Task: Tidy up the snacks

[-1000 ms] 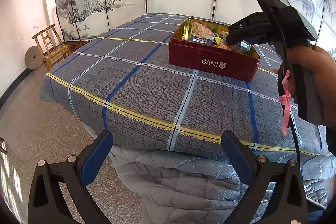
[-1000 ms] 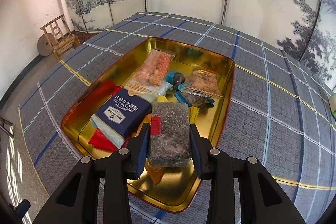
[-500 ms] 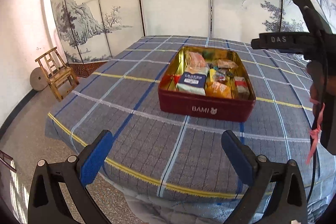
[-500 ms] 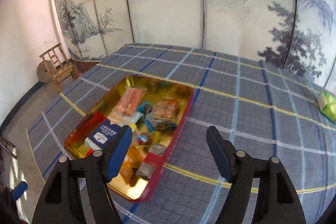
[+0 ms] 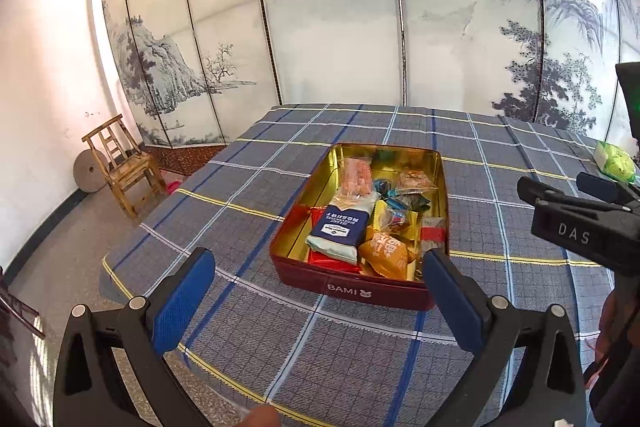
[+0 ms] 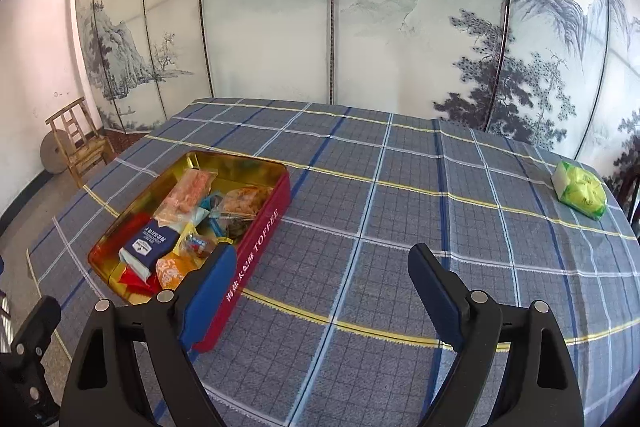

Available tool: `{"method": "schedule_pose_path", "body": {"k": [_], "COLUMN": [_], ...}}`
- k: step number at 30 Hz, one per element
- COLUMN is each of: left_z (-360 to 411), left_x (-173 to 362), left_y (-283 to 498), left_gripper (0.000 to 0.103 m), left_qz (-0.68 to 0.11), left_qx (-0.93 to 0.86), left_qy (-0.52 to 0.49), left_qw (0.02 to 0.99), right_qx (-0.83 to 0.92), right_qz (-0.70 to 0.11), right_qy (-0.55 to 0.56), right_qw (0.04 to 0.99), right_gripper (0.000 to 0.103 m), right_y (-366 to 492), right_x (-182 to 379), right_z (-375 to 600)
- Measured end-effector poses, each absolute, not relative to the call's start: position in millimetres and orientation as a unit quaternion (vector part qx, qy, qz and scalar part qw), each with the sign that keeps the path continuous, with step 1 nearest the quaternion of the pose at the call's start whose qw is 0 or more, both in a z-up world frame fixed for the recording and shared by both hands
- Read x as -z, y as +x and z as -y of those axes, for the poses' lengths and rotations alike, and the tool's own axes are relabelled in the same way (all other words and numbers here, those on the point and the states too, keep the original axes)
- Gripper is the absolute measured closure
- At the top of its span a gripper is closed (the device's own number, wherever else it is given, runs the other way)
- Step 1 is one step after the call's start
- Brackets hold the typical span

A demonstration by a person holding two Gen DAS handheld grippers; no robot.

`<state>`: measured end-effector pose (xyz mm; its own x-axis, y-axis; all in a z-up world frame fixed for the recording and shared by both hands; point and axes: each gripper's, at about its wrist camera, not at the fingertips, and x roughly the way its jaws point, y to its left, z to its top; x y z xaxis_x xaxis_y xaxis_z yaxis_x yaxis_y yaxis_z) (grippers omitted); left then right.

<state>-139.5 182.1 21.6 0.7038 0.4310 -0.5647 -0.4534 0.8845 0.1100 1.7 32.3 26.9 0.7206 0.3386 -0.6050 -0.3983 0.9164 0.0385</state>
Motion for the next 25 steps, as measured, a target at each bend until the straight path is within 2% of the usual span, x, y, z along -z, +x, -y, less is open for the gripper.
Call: {"method": "schedule_pose_path", "body": {"k": [25], "left_z": [-163.6], "left_x": [-3.1], "left_y": [-130.1], "left_gripper": [0.0], "left_qz": [-0.329], "left_qx": [-0.261], "left_qy": [-0.025], "left_qw": [0.907], "right_qx": [-0.2], "right_qz": [-0.321], "right_qy": [-0.035], "right_qw": [0.925], "right_gripper": [0.015], "right_y": [-3.8], "right_x": [-22.7], "right_z": [-11.4]}}
